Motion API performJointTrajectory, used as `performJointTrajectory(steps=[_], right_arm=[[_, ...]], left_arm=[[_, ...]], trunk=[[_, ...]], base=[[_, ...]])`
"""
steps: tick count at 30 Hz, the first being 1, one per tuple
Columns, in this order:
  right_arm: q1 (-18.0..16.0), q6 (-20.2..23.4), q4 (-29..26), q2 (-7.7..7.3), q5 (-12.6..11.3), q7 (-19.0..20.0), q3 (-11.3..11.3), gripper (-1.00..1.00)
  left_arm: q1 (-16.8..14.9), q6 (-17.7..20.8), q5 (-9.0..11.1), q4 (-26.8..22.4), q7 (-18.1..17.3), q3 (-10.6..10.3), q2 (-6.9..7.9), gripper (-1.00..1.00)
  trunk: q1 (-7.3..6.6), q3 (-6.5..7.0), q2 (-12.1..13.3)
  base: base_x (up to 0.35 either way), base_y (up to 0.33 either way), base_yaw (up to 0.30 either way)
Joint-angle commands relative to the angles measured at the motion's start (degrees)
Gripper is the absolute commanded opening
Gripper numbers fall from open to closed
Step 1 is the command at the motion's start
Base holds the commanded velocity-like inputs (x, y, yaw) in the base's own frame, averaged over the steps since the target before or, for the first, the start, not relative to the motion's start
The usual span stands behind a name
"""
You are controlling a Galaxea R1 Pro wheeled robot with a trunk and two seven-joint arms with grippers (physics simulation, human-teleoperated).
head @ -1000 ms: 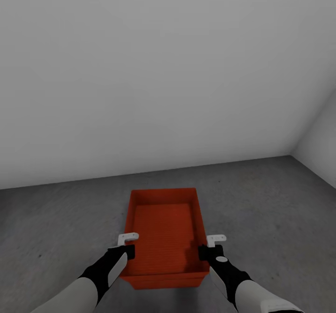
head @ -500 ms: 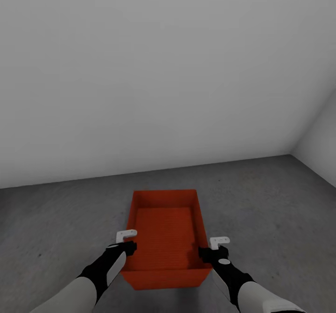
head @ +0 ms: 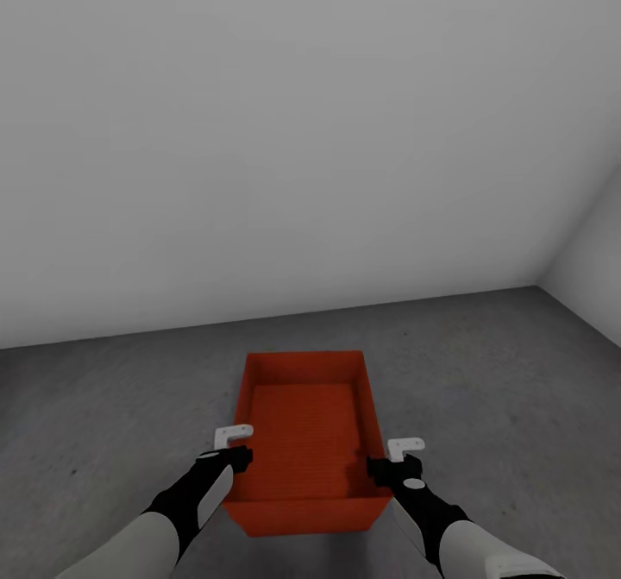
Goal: Move the two storage containers from the living room to the garage. In the garage, place one container on the floor and stack the other container on top of it (either order is fine).
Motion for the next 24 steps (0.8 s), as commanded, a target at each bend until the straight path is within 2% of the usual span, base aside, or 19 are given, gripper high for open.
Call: performJointTrajectory(steps=[1, 24], right_arm=[[0.0, -0.1, 0.1, 0.0, 0.4, -0.3, 0.1, 1.0], [0.0, 0.1, 0.1, -0.36, 0.2, -0.3, 0.1, 1.0]], left_arm=[[0.0, 0.2, 0.5, -0.1, 0.5, -0.5, 0.06, 1.0], [0.0, 0.4, 0.6, 0.4, 0.5, -0.4, 0.13, 1.0]], trunk=[[-0.23, 0.14, 0.4], [-5.28, 4.26, 9.6]], base=[[0.0, 0.0, 0.0], [0.0, 0.0, 0.0]])
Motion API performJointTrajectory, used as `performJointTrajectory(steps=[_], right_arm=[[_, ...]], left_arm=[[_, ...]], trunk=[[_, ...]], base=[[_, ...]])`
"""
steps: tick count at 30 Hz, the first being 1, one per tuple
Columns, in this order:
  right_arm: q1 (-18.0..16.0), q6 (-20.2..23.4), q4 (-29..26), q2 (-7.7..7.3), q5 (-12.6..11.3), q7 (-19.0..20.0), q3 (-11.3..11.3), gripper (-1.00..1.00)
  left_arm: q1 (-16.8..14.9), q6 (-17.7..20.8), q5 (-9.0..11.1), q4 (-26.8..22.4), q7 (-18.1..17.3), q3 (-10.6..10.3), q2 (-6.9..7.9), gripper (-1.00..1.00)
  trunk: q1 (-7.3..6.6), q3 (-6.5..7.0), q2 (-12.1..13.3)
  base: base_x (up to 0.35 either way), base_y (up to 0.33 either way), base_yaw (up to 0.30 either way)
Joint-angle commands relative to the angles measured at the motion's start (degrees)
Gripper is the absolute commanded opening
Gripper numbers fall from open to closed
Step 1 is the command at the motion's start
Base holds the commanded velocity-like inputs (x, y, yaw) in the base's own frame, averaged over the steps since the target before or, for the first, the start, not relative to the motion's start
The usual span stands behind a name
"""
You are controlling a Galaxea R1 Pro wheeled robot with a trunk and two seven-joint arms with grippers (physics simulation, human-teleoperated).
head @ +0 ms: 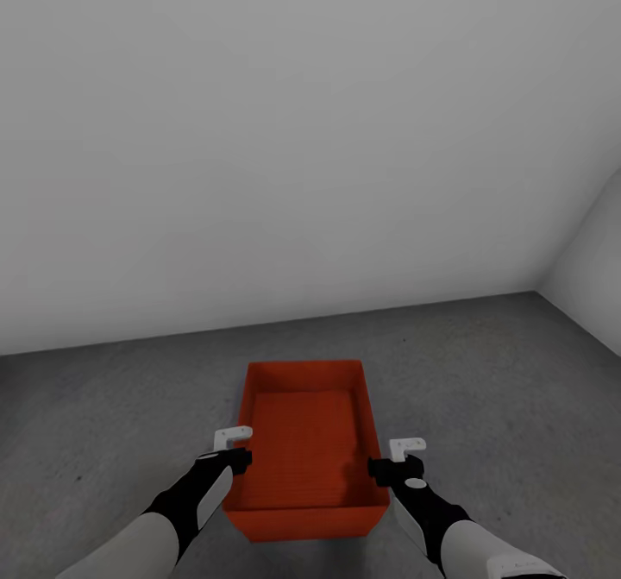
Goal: Move the two storage containers from the living room to the garage. In the garage, place one container on the floor and stack the other container on top of it (either order is fine).
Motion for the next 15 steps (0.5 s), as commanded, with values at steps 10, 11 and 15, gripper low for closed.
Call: performJointTrajectory(steps=[10, 11, 15], right_arm=[[0.0, -0.5, 0.1, 0.15, 0.3, -0.7, 0.1, 1.0], [0.0, -0.5, 0.1, 0.17, 0.2, -0.7, 0.1, 1.0], [0.0, -0.6, 0.1, 0.2, 0.1, -0.8, 0.1, 1.0]], left_arm=[[0.0, 0.2, 0.6, 0.1, 0.4, -0.5, 0.07, 1.0], [0.0, 0.2, 0.5, 0.1, 0.3, -0.5, 0.07, 1.0], [0.0, 0.2, 0.5, 0.1, 0.3, -0.5, 0.07, 1.0]], trunk=[[-2.21, 1.76, 4.0], [-2.43, 1.94, 4.4], [-3.31, 2.65, 6.0]], base=[[0.0, 0.0, 0.0], [0.0, 0.0, 0.0], [0.0, 0.0, 0.0]])
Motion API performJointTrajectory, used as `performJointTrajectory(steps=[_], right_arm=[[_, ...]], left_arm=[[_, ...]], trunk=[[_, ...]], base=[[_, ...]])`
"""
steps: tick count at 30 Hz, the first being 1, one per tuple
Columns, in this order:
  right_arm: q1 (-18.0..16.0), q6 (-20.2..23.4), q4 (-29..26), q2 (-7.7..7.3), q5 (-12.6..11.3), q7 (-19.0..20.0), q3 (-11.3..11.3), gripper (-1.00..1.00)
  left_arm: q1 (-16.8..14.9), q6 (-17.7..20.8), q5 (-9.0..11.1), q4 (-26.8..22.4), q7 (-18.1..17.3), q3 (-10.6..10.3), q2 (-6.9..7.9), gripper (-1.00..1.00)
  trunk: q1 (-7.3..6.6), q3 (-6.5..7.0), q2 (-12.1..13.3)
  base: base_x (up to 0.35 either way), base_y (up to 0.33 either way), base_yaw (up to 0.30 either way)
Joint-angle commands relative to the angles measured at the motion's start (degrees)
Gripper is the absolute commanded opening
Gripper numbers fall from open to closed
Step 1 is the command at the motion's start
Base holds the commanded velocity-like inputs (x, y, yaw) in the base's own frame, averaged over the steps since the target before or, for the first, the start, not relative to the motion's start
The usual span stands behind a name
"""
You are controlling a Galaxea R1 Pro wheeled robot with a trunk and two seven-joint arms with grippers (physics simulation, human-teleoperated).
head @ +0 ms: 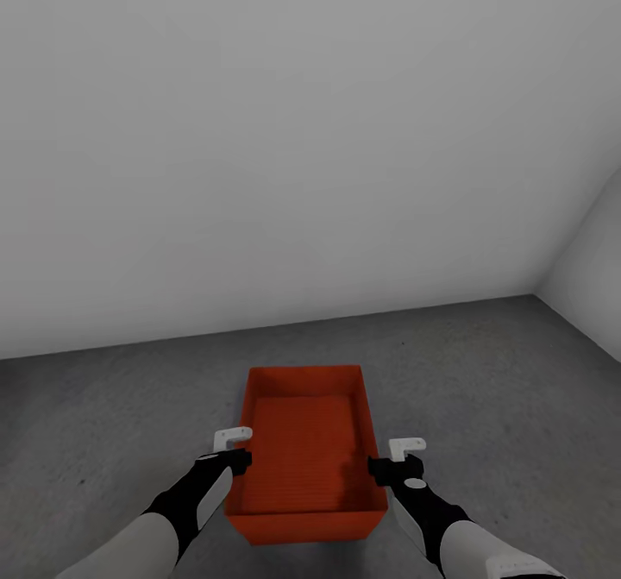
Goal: Move the two storage containers from the living room to the garage. In the garage, place one container on the floor and stack the other container on top of it (either order is fine).
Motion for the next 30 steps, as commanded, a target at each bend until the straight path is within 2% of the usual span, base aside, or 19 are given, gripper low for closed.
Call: performJointTrajectory(steps=[1, 30], right_arm=[[0.0, -0.1, 0.1, 0.02, 0.3, -0.3, 0.1, 1.0], [-0.1, -0.4, -0.6, -0.76, 0.1, -0.1, -0.2, 1.0]], left_arm=[[0.0, 0.2, 0.5, -0.1, 0.5, -0.5, 0.05, 1.0], [0.0, 0.3, 0.4, -0.1, -0.1, -0.4, 0.95, 1.0]], trunk=[[-0.23, 0.14, 0.4], [-6.6, 5.35, 12.0]], base=[[0.0, 0.0, 0.0], [0.0, 0.0, 0.0]])
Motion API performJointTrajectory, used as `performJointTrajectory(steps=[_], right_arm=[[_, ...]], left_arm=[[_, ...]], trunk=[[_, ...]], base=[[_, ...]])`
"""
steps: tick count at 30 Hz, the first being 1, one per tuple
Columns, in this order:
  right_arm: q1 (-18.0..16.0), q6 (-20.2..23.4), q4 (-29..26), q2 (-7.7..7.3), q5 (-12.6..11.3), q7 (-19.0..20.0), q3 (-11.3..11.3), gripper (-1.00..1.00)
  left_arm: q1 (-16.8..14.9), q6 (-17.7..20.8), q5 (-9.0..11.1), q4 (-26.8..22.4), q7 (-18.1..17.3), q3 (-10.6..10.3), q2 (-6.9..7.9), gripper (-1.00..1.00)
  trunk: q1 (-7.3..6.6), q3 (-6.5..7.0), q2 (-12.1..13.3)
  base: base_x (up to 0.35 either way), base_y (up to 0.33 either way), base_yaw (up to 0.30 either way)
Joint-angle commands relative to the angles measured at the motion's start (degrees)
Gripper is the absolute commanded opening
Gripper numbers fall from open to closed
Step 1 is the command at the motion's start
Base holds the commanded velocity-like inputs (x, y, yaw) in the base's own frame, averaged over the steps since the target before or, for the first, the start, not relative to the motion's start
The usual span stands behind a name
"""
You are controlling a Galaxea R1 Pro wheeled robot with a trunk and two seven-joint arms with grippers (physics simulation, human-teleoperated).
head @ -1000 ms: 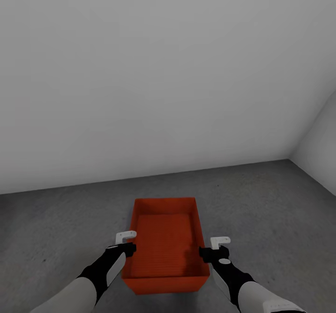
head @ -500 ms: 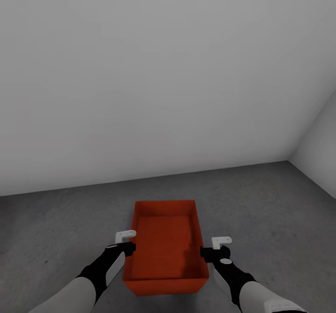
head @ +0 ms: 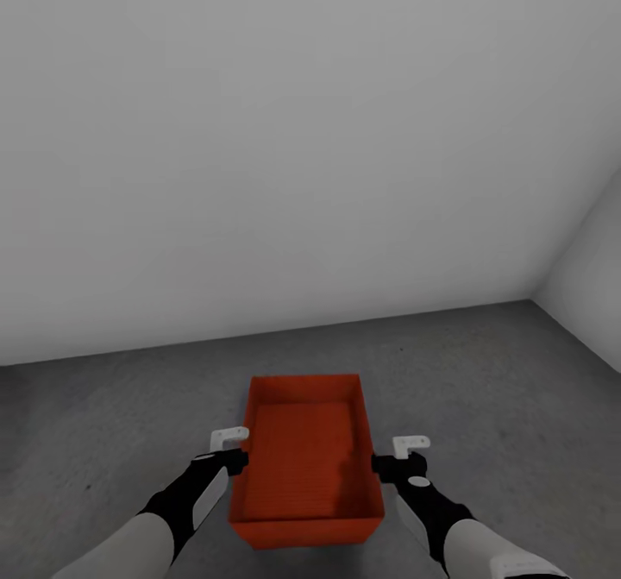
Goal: Move the two storage containers from the living room to the garage. In the garage, place one container on the floor and stack the other container on top of it (either order is fine).
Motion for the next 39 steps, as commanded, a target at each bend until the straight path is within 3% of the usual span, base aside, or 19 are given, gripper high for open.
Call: performJointTrajectory(steps=[1, 9, 39], right_arm=[[-0.1, -0.1, 0.0, -0.11, 0.3, -0.3, 0.1, 1.0], [-0.1, -0.1, -0.1, -0.83, 0.3, -0.3, 0.1, 1.0], [0.0, 0.0, -0.1, -0.79, 0.2, -0.3, 0.1, 1.0]], left_arm=[[0.0, 0.2, 0.5, -0.1, 0.5, -0.5, 0.08, 1.0], [0.0, 0.4, 0.5, 0.1, 0.6, -0.4, 0.21, 1.0], [0.0, 0.2, 0.6, -0.2, 1.0, -0.4, -0.1, 1.0]], trunk=[[-0.23, 0.14, 0.4], [-1.99, 1.58, 3.6], [-8.58, 6.96, 15.6]], base=[[0.0, 0.0, 0.0], [0.0, 0.0, 0.0], [0.0, 0.0, 0.0]])
